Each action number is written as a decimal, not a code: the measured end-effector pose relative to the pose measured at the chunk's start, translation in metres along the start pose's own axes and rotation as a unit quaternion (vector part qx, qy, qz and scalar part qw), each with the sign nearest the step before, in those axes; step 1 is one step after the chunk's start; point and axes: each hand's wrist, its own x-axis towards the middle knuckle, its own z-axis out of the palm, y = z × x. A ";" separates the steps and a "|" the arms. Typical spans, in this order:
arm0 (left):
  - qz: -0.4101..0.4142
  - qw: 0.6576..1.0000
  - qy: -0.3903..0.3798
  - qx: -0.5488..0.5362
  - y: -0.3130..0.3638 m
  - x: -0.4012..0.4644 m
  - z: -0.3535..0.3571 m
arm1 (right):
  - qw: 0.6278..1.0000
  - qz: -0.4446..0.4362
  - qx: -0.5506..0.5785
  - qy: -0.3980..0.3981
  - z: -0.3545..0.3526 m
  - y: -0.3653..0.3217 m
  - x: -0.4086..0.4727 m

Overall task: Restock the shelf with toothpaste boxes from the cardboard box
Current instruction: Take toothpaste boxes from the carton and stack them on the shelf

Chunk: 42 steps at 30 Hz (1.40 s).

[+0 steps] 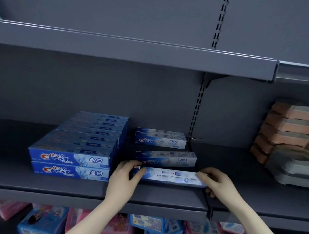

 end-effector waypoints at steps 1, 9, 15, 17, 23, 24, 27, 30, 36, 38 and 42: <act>0.000 1.000 0.013 0.006 0.001 0.001 0.000 | 1.000 0.001 -0.012 0.013 0.002 -0.001 0.001; -0.086 0.995 -0.016 0.056 0.008 0.021 0.005 | 0.995 0.025 -0.081 0.052 0.012 -0.010 0.014; -0.137 0.990 0.005 0.035 0.020 0.026 0.009 | 0.996 0.004 -0.068 0.064 0.011 -0.013 0.031; -0.159 0.986 0.029 0.030 0.023 0.029 0.009 | 0.994 -0.008 -0.101 0.053 0.008 -0.013 0.041; -0.158 0.984 -0.001 0.089 0.030 0.046 0.013 | 0.980 -0.026 -0.196 -0.008 0.007 -0.020 0.066; -0.156 0.984 -0.012 0.090 0.032 0.048 0.012 | 0.977 -0.025 -0.210 -0.006 0.008 -0.020 0.069; -0.156 0.986 -0.029 0.054 0.034 0.051 0.010 | 0.975 -0.025 -0.219 0.018 0.009 -0.016 0.078; -0.163 0.986 -0.027 -0.027 0.028 0.056 0.011 | 0.977 -0.028 -0.207 0.037 0.010 -0.013 0.081; -0.250 0.936 -0.030 -0.246 0.020 0.081 0.016 | 0.984 -0.032 -0.165 0.049 0.015 -0.013 0.095; -0.275 0.922 -0.041 -0.268 0.018 0.091 0.017 | 0.987 -0.028 -0.150 0.045 0.017 -0.013 0.101; -0.297 0.911 -0.037 -0.283 0.018 0.103 0.020 | 0.991 -0.016 -0.121 0.046 0.021 -0.014 0.109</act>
